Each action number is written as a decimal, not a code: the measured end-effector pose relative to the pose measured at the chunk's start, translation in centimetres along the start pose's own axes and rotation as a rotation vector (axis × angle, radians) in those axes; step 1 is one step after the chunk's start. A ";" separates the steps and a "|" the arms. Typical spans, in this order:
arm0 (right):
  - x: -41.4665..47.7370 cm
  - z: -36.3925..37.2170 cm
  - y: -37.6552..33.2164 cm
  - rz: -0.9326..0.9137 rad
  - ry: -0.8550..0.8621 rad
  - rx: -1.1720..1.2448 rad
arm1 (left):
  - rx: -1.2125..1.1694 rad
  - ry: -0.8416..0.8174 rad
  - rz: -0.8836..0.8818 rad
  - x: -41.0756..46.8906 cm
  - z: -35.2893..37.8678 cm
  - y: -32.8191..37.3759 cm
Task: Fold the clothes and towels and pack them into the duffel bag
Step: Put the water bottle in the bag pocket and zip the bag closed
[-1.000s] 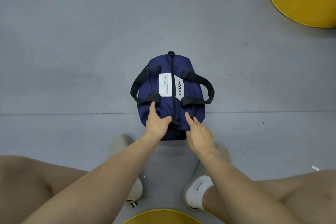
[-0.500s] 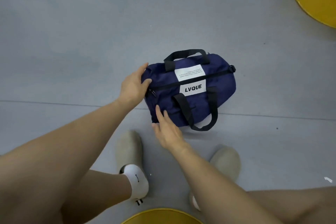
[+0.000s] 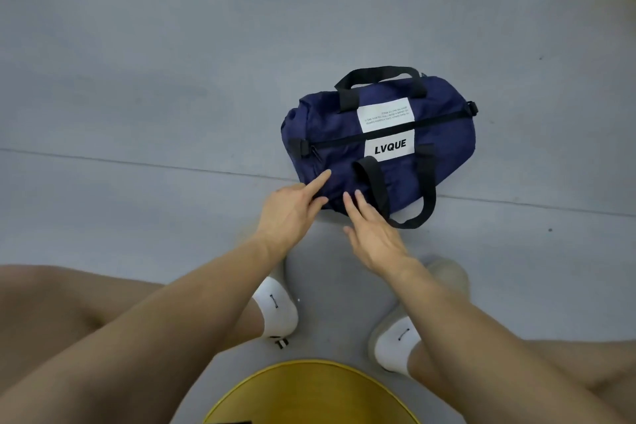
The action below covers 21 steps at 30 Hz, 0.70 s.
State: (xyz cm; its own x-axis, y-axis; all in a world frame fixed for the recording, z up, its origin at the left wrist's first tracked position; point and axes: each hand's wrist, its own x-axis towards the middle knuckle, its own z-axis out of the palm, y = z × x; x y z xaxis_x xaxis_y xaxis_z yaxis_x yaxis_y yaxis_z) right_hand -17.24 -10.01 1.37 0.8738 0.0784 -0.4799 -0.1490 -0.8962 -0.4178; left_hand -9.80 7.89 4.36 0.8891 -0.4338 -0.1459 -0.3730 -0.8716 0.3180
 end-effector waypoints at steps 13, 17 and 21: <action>3.0 0.2 -2.5 0.099 0.333 0.124 | -0.451 0.021 -0.138 1.6 1.2 -0.4; 3.1 0.2 -2.5 0.085 0.458 0.170 | -0.441 0.054 -0.103 1.3 1.0 -0.4; 3.1 0.2 -2.0 0.078 0.462 0.275 | -0.359 0.048 -0.042 0.9 1.3 -0.5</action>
State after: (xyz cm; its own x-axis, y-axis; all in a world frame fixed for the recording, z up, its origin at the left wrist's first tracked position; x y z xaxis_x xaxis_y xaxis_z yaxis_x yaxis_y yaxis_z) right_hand -14.35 -7.89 0.63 0.9585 -0.2397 -0.1546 -0.2834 -0.7394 -0.6107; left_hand -9.11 7.65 2.80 0.9162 -0.3807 -0.1250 -0.2264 -0.7493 0.6223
